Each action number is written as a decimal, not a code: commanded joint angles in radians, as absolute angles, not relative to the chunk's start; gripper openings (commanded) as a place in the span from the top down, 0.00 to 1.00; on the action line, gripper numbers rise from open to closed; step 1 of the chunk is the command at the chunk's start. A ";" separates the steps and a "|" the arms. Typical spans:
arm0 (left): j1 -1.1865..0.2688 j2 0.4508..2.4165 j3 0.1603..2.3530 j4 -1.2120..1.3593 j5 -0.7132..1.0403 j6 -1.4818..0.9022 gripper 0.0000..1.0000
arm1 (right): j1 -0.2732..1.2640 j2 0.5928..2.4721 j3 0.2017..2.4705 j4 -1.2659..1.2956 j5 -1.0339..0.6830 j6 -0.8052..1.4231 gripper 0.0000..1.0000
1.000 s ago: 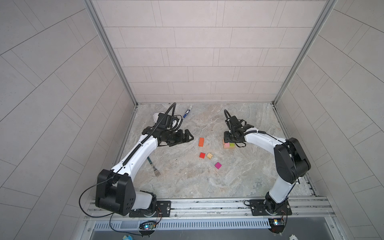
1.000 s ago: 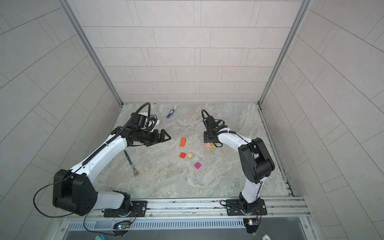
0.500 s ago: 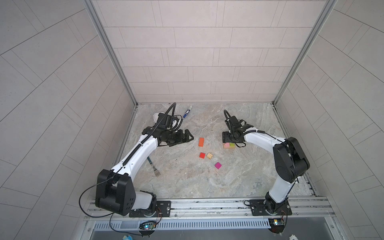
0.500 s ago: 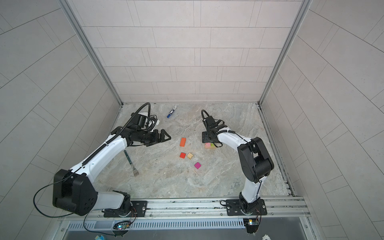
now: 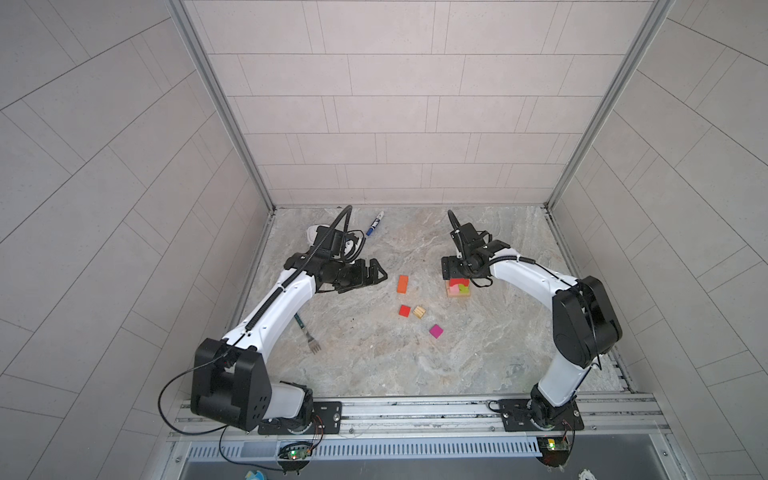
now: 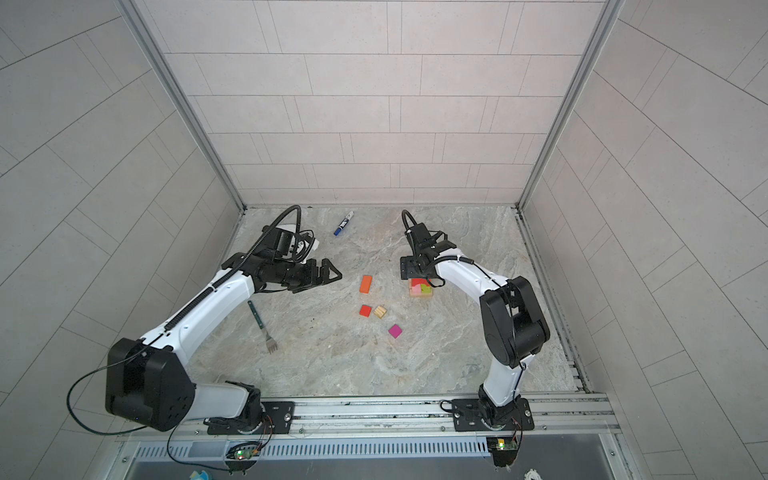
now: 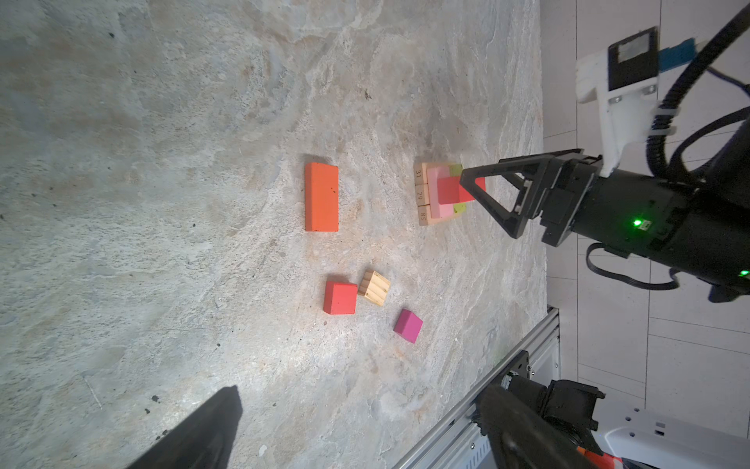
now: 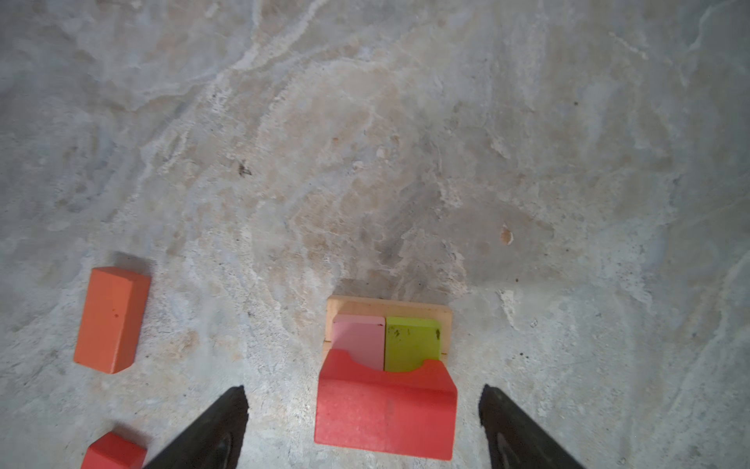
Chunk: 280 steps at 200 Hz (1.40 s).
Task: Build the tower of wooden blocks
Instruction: 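Open the right gripper and lift it off the red arch block, then move the right gripper over the orange rectangular block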
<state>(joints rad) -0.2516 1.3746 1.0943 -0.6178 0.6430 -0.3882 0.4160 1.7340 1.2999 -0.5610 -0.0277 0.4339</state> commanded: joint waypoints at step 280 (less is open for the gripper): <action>-0.187 1.295 1.013 -0.617 0.711 -0.381 0.01 | 0.654 2.276 1.971 -0.916 -0.212 -0.236 0.06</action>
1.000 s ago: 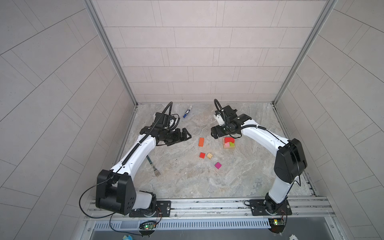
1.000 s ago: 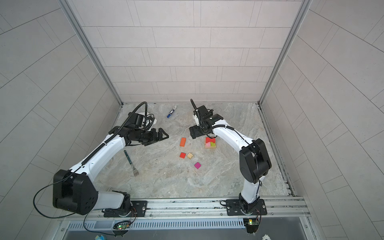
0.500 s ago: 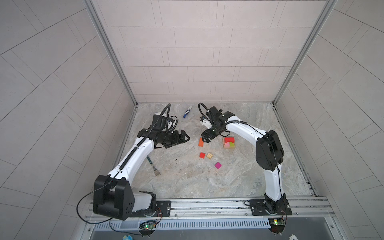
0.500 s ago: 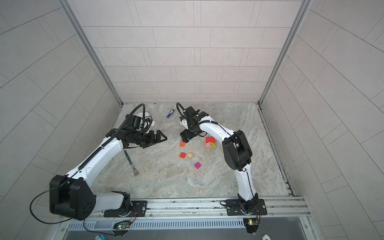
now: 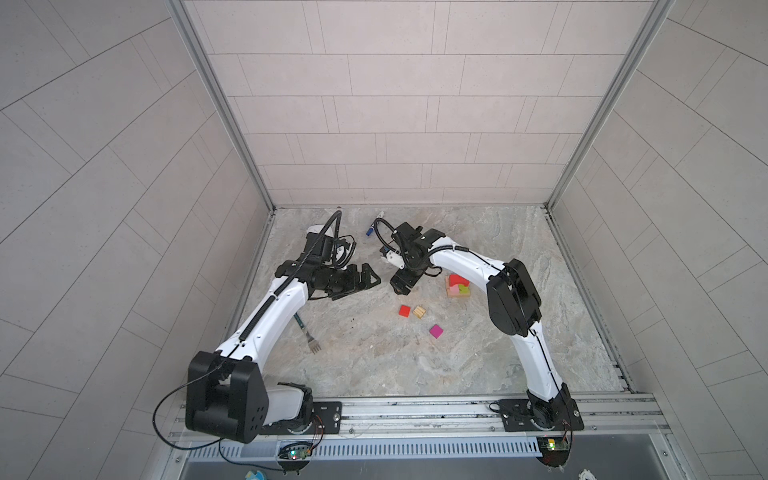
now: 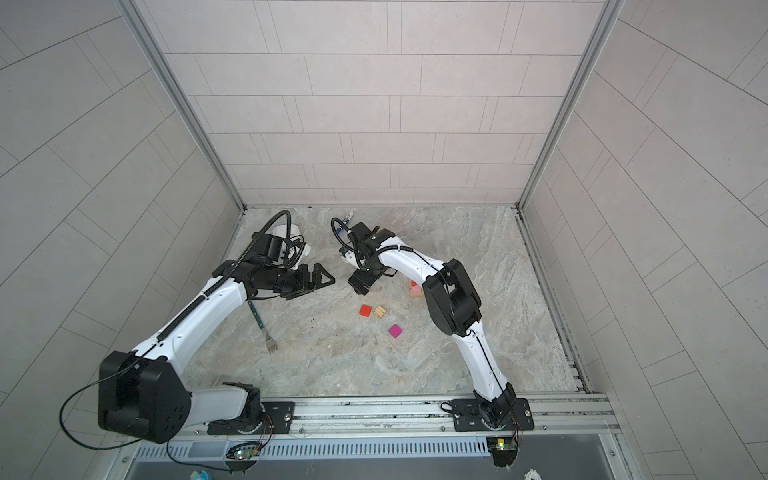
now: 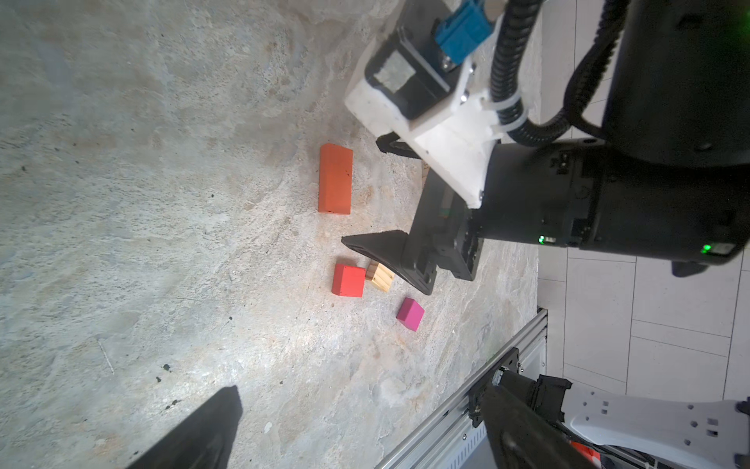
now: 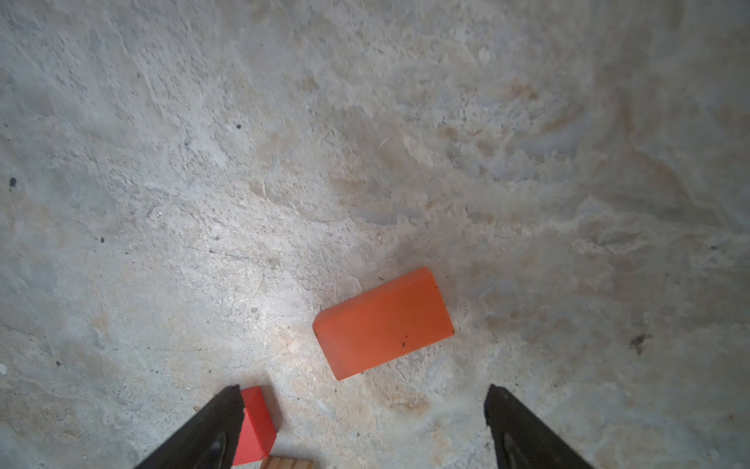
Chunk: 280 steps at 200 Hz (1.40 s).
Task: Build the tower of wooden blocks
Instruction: 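Move the right gripper over the orange rectangular block, then close the right gripper on the orange rectangular block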
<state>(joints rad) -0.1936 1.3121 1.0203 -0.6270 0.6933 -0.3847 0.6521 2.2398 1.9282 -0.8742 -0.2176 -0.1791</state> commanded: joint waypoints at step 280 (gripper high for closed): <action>-0.157 1.308 1.007 -0.597 0.734 -0.399 0.01 | 0.669 2.358 1.985 -0.920 -0.103 -0.104 0.30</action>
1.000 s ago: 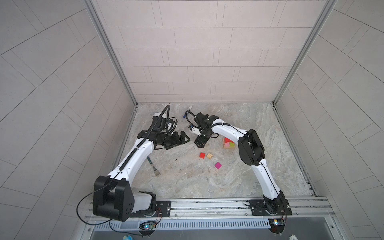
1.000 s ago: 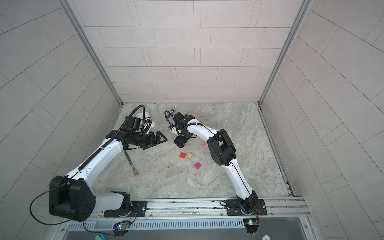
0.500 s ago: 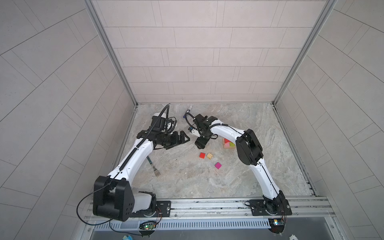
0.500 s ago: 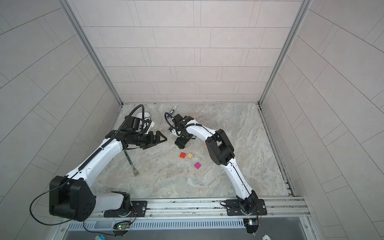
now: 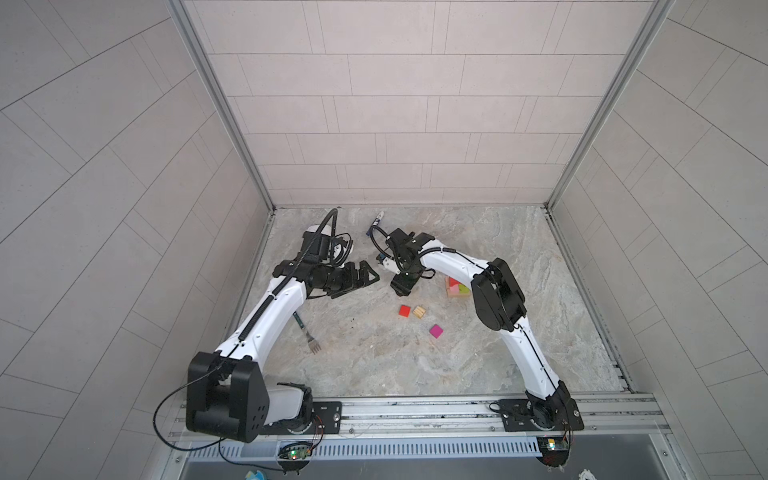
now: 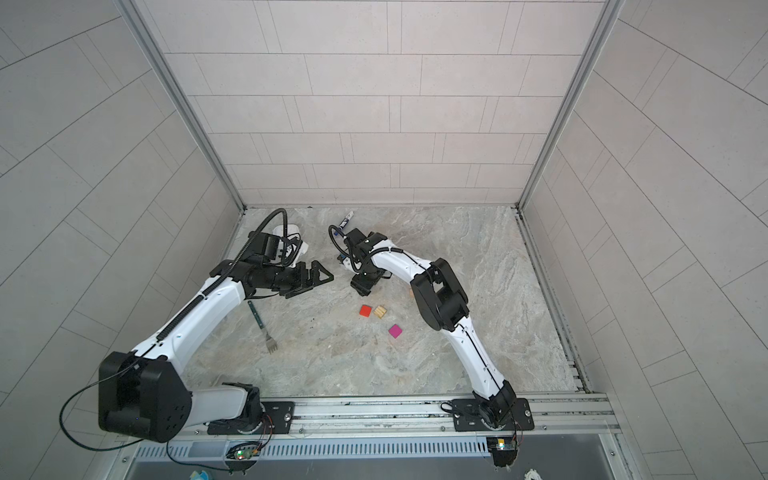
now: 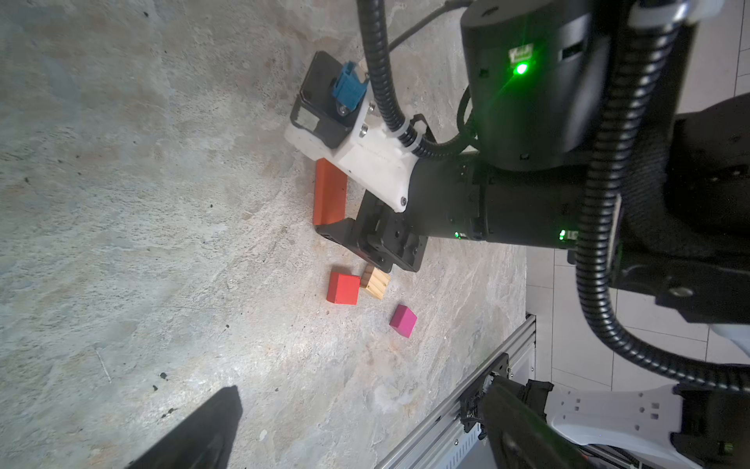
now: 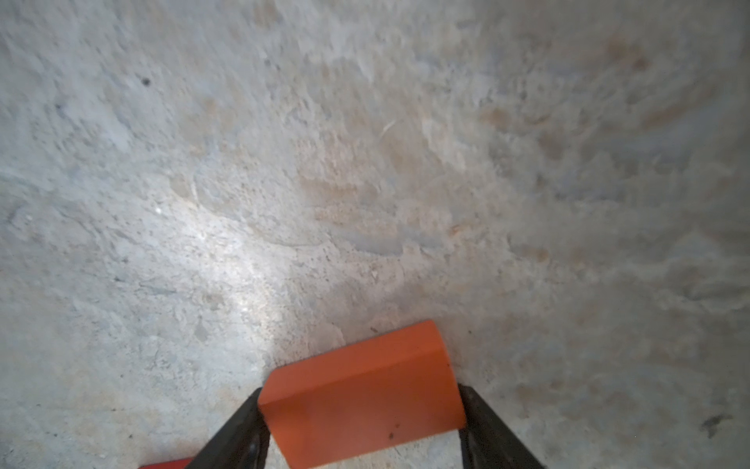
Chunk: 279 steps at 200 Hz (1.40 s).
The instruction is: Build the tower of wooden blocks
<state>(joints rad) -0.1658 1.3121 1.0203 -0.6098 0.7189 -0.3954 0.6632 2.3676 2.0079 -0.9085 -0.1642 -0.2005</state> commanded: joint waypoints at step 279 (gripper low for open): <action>-0.154 1.311 1.001 -0.593 0.735 -0.405 0.01 | 0.660 2.280 1.889 -0.930 -0.110 0.005 0.18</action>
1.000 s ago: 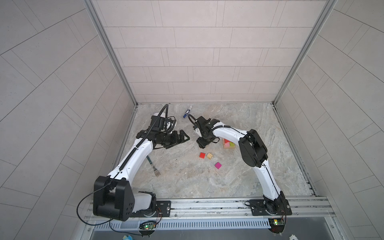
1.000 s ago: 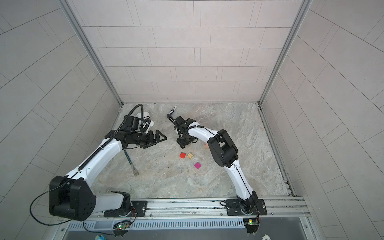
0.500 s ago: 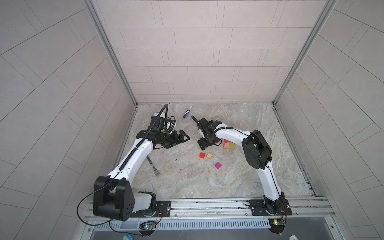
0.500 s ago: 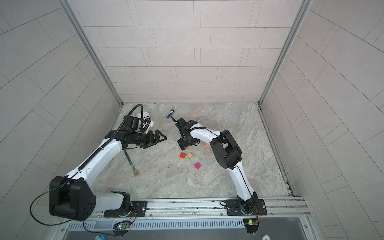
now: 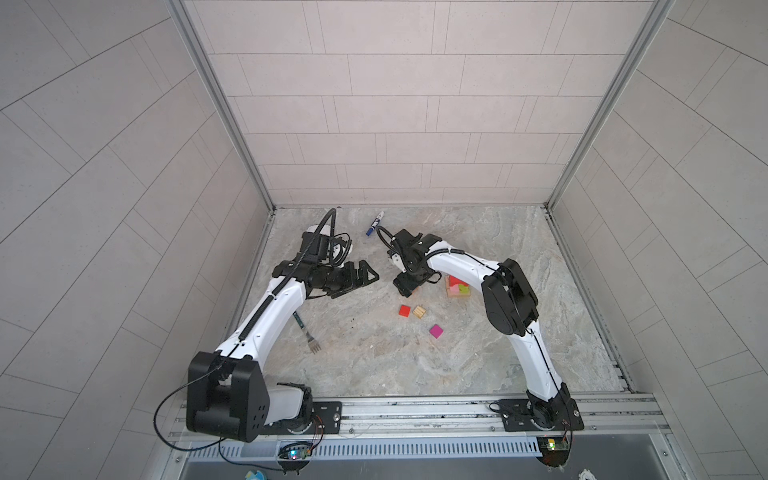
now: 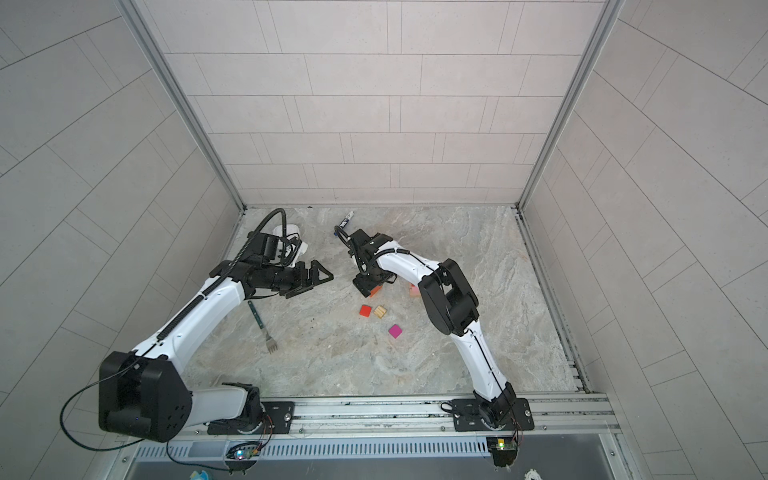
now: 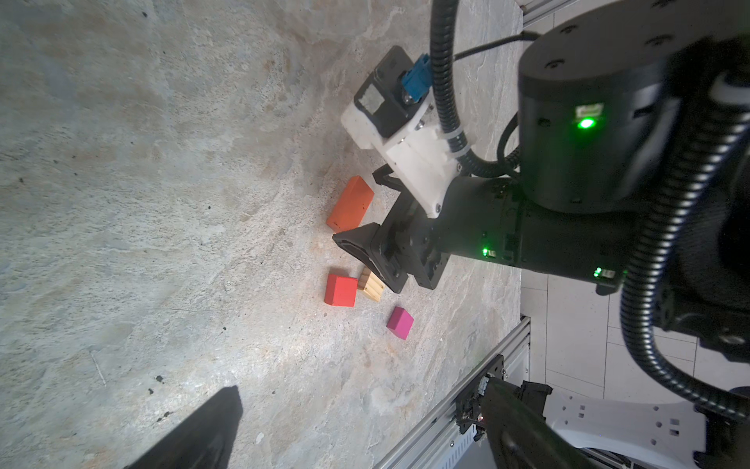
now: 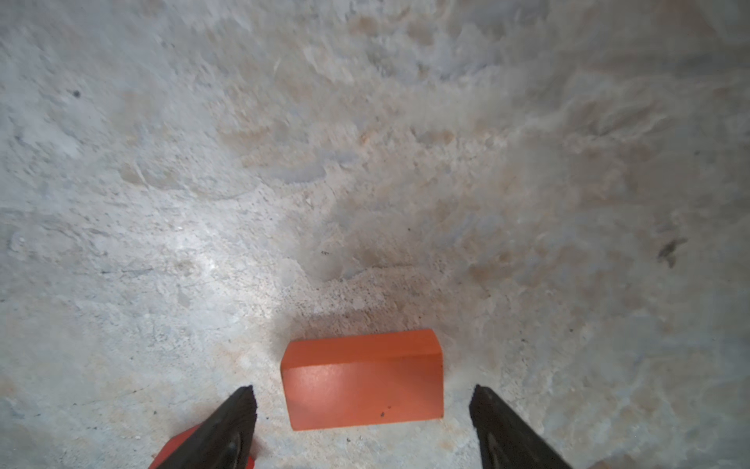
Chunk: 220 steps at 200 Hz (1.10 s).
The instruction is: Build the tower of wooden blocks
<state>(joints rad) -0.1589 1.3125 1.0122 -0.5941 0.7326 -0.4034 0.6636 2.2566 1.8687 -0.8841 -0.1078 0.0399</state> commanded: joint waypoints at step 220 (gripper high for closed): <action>-0.153 1.316 1.003 -0.589 0.743 -0.411 0.01 | 0.658 2.255 1.853 -0.890 -0.070 0.085 0.40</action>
